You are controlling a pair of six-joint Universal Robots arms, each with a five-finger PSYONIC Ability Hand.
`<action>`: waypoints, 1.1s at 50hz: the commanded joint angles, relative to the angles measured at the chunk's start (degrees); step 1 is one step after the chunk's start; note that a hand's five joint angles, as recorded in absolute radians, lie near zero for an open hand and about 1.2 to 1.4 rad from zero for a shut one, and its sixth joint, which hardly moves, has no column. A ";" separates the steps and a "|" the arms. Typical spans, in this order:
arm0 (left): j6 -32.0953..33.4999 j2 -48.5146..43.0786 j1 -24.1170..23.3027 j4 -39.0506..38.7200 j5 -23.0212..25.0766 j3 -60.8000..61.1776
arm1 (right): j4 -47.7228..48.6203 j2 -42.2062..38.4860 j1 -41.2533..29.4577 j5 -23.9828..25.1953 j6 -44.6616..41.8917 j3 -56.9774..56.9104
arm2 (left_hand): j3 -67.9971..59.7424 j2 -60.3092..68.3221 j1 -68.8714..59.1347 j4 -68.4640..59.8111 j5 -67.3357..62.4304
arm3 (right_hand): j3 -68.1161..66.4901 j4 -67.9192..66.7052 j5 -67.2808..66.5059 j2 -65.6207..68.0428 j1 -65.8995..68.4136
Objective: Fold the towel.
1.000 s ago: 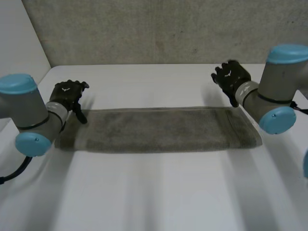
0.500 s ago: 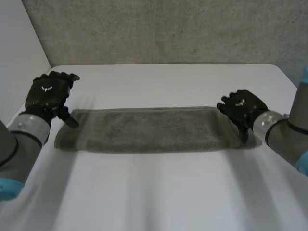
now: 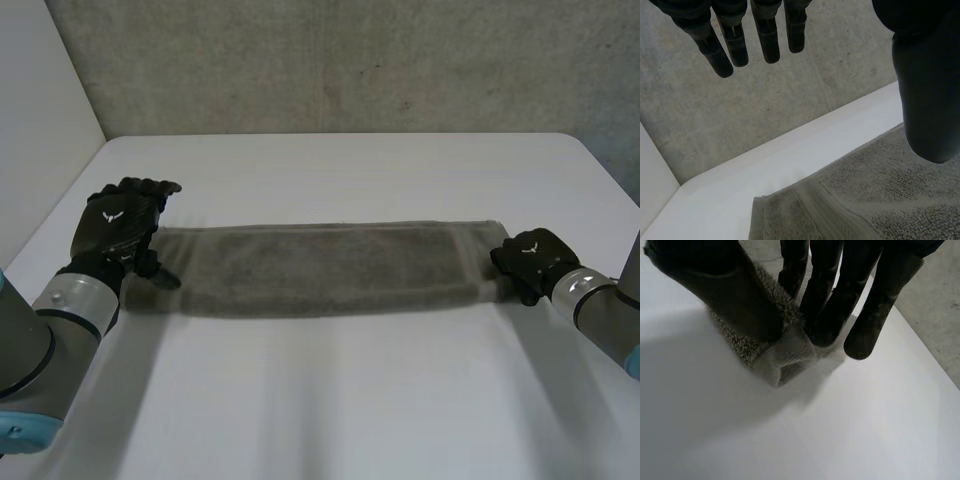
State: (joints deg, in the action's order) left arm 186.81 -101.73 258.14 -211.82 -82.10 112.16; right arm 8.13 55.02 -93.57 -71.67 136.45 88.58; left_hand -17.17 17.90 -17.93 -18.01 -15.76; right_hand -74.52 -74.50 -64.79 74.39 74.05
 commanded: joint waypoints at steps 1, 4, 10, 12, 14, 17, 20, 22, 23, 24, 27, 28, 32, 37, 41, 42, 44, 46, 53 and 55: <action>-0.13 -0.40 0.00 0.01 0.01 0.25 | -0.05 1.75 3.12 -3.99 -0.21 -1.21 | 4.10 -4.82 4.85 4.93 12.68 | -5.48 -5.50 -5.21 5.61 5.95; -0.22 -0.40 0.08 0.01 0.01 0.25 | 0.04 4.30 5.67 -8.38 -0.91 -1.74 | 4.10 -4.82 4.85 4.93 12.68 | -5.48 -5.50 -5.21 5.61 5.95; -0.30 -0.40 0.17 0.01 0.01 0.25 | -0.92 5.72 10.34 -13.76 -4.26 -4.82 | 4.10 -4.82 4.85 4.93 12.68 | -5.48 -5.50 -5.21 5.61 5.95; -0.30 -0.40 0.17 0.01 0.01 0.25 | -0.93 5.98 11.04 -16.04 -9.33 -6.48 | 4.10 -4.82 4.85 4.93 12.68 | -5.48 -5.50 -5.21 5.61 5.95; -0.30 -0.40 0.17 0.01 0.01 0.16 | -0.49 6.07 10.96 -16.22 -11.27 -7.18 | 4.10 -4.82 4.85 4.93 12.68 | -5.48 -5.50 -5.21 5.61 5.95; -0.30 -0.40 0.09 0.01 0.01 0.16 | -0.13 6.24 6.51 -16.49 -12.17 -9.03 | 4.10 -4.82 4.85 4.93 12.68 | -5.48 -5.50 -5.21 5.61 5.95; -0.30 -0.40 0.00 0.01 -0.08 0.16 | 0.30 5.81 -4.02 -16.49 -9.02 -12.18 | 4.10 -4.82 4.85 4.93 12.68 | -5.48 -5.50 -5.21 5.61 5.95; -0.39 -0.40 0.00 0.01 -0.08 0.16 | 0.65 5.28 -9.03 -16.23 -6.57 -13.59 | 4.10 -4.82 4.85 4.93 12.68 | -5.48 -5.50 -5.21 5.61 5.95; -0.39 -0.40 0.00 0.01 -0.08 0.25 | 1.18 4.41 -13.95 -15.87 -4.02 -14.65 | 4.10 -4.82 4.85 4.93 12.68 | -5.48 -5.50 -5.21 5.61 5.95; -0.39 -0.40 0.00 0.01 -0.08 0.25 | 1.18 4.40 -14.00 -15.87 -3.99 -14.66 | 4.10 -4.82 4.85 4.93 12.68 | -5.48 -5.50 -5.21 5.61 5.95; -0.39 -0.40 0.00 0.01 -0.16 0.25 | 2.32 1.86 -22.92 -14.91 -0.84 -15.80 | 4.10 -4.82 4.85 4.93 12.68 | -5.48 -5.50 -5.21 5.61 5.95; -0.39 -0.40 0.00 0.09 -0.17 0.25 | 3.11 0.37 -27.93 -13.95 0.21 -16.15 | 4.26 -4.99 5.02 5.10 12.85 | -5.48 -5.50 -5.21 5.61 5.95; -0.39 -0.40 0.09 0.01 -0.17 0.25 | 4.00 -2.63 -35.63 -11.48 1.02 -16.33 | 4.27 -4.99 5.02 5.10 12.85 | -5.48 -5.50 -5.21 5.61 5.95; -0.48 -0.31 0.09 0.01 -0.17 0.08 | 4.96 -6.06 -40.20 -8.93 1.02 -16.51 | 4.60 -5.33 5.36 5.44 13.19 | -5.48 -5.50 -5.21 5.61 5.95; -0.48 -0.22 -0.09 -0.08 -0.17 -0.19 | 4.44 -8.69 -40.81 -8.93 1.36 -18.70 | 4.60 -5.33 5.36 5.44 13.19 | -5.48 -5.50 -5.21 5.61 5.95; -0.48 -0.22 -0.09 -0.08 -0.17 -0.19 | 4.44 -8.70 -40.81 -8.93 1.37 -18.71 | 4.60 -5.33 5.36 5.44 13.19 | -5.48 -5.50 -5.21 5.61 5.95; -0.39 -0.22 -0.61 -0.08 -0.17 -0.28 | 4.44 -8.61 -40.72 -8.49 1.89 -18.44 | 4.60 -5.33 5.36 5.44 13.19 | -5.48 -5.50 -5.21 5.61 5.95; -0.39 -0.22 -0.97 -0.08 -0.17 -0.36 | 4.52 -8.52 -40.55 -8.49 2.42 -18.62 | 4.60 -5.33 5.36 5.44 13.19 | -5.48 -5.50 -5.21 5.61 5.95; -0.39 -0.49 -1.32 -0.17 -0.17 -0.63 | 4.88 -8.61 -40.28 -8.40 5.41 -21.08 | 4.60 -5.33 5.36 5.44 13.19 | -5.48 -5.50 -5.21 5.61 5.95; -0.39 -0.75 -1.32 -0.17 -0.17 -0.63 | 4.70 -9.40 -40.72 -8.40 6.81 -22.74 | 4.60 -5.33 5.36 5.44 13.19 | -5.48 -5.50 -5.21 5.61 5.95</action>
State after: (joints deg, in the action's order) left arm 186.41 -102.09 256.95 -211.98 -82.27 111.65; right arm 12.91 46.37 -134.05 -80.03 140.41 68.67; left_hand -16.80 17.32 -17.40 -17.22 -15.21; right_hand -76.68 -76.56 -66.51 75.44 75.84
